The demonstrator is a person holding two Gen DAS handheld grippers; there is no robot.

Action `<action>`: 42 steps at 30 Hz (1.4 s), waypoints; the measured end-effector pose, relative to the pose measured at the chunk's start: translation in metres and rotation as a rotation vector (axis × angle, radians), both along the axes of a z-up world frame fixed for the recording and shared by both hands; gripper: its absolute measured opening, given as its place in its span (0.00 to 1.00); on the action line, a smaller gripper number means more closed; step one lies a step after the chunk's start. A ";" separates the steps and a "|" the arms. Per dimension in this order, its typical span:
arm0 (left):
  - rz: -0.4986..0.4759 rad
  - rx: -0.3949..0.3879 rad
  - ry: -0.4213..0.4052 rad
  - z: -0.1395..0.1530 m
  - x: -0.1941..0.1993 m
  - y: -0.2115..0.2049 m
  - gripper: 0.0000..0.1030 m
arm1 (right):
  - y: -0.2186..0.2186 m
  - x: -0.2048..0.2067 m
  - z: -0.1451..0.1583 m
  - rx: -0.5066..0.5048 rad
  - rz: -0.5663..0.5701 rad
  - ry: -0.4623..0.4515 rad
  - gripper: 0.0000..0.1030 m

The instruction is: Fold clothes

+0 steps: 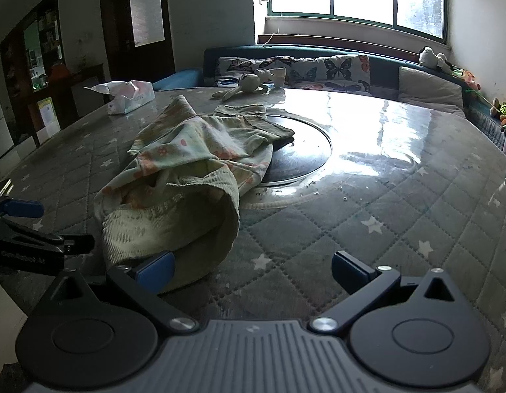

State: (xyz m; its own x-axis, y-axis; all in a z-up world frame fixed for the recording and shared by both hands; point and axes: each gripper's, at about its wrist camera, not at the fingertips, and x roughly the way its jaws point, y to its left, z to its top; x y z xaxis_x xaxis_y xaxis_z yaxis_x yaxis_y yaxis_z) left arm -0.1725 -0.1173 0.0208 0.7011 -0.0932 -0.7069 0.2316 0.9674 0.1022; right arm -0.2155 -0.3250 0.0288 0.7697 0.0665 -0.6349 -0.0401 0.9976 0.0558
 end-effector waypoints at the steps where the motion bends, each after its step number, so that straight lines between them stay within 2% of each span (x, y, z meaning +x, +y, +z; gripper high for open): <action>1: -0.003 0.001 0.001 0.000 -0.001 -0.001 1.00 | 0.000 0.000 0.000 0.000 -0.002 0.000 1.00; 42: -0.017 0.028 0.022 -0.004 -0.002 -0.010 1.00 | 0.012 -0.006 0.000 -0.014 0.032 -0.007 0.99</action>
State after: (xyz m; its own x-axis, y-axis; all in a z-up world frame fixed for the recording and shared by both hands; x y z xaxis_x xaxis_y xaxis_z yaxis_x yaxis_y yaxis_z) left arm -0.1741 -0.1271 0.0165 0.6835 -0.0843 -0.7250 0.2502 0.9602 0.1242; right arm -0.2212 -0.3127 0.0284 0.7716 0.0820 -0.6308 -0.0722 0.9965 0.0413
